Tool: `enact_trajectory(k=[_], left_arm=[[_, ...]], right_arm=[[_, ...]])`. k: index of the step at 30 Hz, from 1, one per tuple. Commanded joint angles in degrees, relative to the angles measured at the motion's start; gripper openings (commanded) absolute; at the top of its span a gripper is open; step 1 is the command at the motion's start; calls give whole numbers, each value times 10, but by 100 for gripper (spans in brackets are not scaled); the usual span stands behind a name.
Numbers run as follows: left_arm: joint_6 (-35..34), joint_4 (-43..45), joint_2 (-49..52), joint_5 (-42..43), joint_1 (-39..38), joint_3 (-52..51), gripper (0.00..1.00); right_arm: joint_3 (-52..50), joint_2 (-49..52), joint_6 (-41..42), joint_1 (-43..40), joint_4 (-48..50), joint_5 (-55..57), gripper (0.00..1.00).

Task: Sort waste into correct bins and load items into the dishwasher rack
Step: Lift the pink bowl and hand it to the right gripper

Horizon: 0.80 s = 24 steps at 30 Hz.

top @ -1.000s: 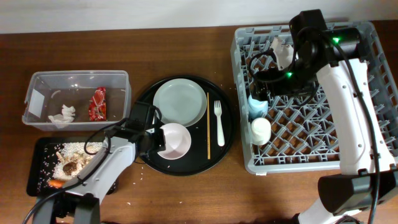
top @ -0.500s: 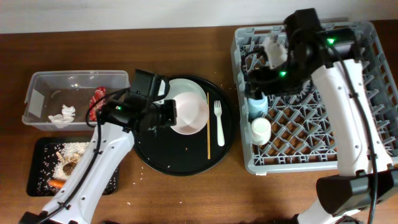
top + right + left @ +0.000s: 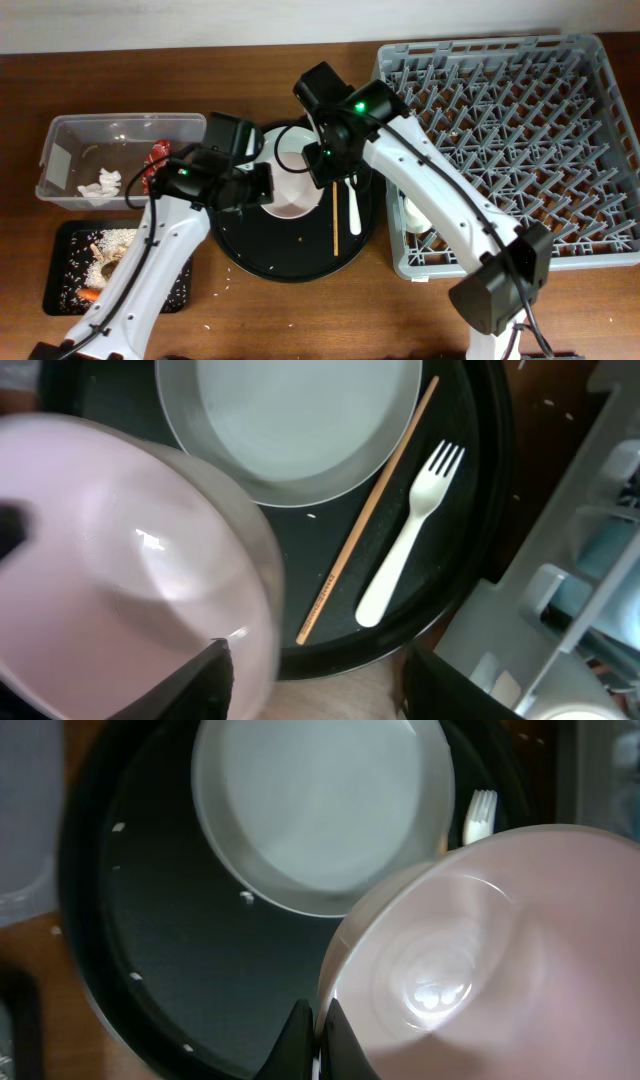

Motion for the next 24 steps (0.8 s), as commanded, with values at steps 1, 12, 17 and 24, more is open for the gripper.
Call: enact_trajectory(k=[1, 12, 17, 24], left_arm=[[-3, -6, -8, 34, 33, 11, 0], [8, -7, -8, 73, 34, 11, 0], [8, -7, -8, 82, 34, 11, 0], [8, -5, -8, 82, 34, 11, 0]], right_arm=[[-2, 13, 3, 4, 3, 11, 53], [-2, 13, 6, 4, 31, -35, 13], [-2, 13, 5, 4, 32, -35, 14], [-15, 13, 5, 5, 45, -35, 4]])
